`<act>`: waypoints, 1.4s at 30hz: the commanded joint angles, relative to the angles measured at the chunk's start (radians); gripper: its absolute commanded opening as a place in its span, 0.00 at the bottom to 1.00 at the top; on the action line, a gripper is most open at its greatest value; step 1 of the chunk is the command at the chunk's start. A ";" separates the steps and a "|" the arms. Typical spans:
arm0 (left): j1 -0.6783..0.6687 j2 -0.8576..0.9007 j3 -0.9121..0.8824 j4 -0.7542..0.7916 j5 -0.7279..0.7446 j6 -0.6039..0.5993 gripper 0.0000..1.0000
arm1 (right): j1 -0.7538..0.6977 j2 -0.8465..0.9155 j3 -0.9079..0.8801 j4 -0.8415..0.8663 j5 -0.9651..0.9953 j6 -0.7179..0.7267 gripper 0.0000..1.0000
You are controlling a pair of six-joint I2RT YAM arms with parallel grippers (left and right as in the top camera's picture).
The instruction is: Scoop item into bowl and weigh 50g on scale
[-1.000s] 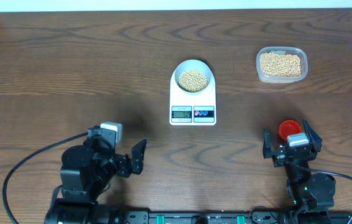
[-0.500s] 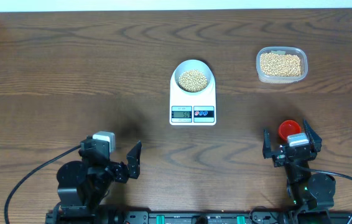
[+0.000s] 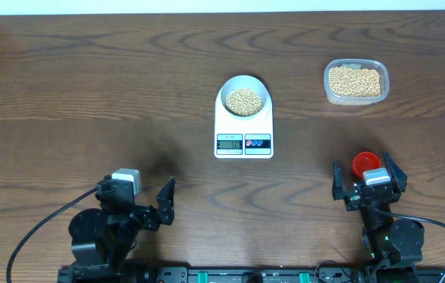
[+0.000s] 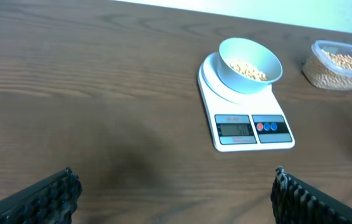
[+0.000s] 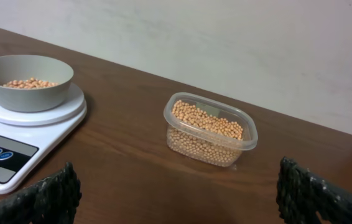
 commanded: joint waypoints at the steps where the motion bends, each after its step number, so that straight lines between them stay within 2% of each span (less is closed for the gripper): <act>1: 0.022 -0.049 -0.031 0.003 0.017 -0.005 1.00 | 0.008 -0.007 -0.002 -0.005 0.008 0.016 0.99; 12: 0.043 -0.198 -0.088 0.003 0.017 -0.005 1.00 | 0.008 -0.007 -0.002 -0.005 0.008 0.016 0.99; 18: 0.046 -0.196 -0.098 0.016 0.017 -0.005 1.00 | 0.008 -0.007 -0.002 -0.005 0.008 0.016 0.99; 32: 0.047 -0.196 -0.212 0.326 -0.062 -0.005 1.00 | 0.008 -0.007 -0.002 -0.005 0.008 0.016 0.99; 42: 0.046 -0.196 -0.218 0.370 -0.146 -0.005 1.00 | 0.008 -0.007 -0.002 -0.005 0.008 0.016 0.99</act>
